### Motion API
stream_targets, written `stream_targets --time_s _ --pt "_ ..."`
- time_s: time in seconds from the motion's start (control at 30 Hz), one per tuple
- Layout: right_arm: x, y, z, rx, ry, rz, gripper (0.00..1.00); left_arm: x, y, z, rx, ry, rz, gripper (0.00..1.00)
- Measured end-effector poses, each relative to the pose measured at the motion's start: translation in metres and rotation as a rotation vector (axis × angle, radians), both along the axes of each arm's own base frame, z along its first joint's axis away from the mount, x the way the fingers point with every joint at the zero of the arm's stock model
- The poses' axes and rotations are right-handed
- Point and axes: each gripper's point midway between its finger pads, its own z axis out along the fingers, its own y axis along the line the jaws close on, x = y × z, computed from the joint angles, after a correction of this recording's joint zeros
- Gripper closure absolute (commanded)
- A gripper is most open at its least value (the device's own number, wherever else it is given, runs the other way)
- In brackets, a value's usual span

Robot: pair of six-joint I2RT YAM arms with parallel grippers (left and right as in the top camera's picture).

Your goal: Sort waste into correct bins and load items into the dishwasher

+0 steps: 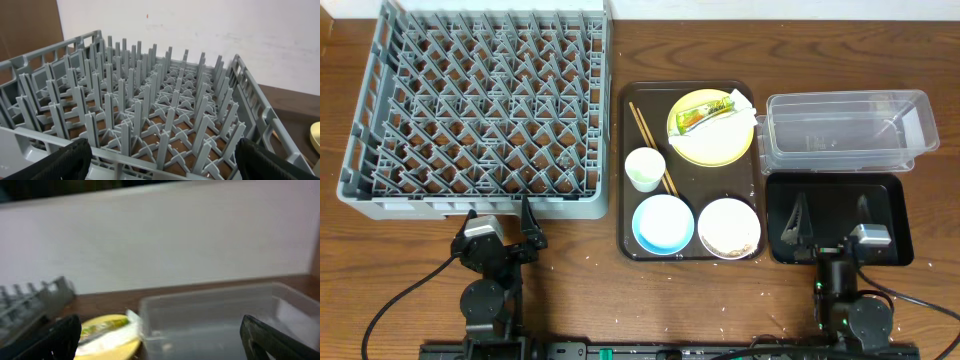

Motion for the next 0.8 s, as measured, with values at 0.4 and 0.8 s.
stream_targets --time_s 0.4,0.8 --pt "0.016 0.039 0.079 -0.039 0.067 0.213 0.01 0.0 0.0 0.0 -0.001 0.0 -0.002 0.08" --pt "0.102 0.094 0.109 -0.055 0.559 0.395 0.01 0.0 0.0 0.0 -0.001 0.001 -0.003 0.08"
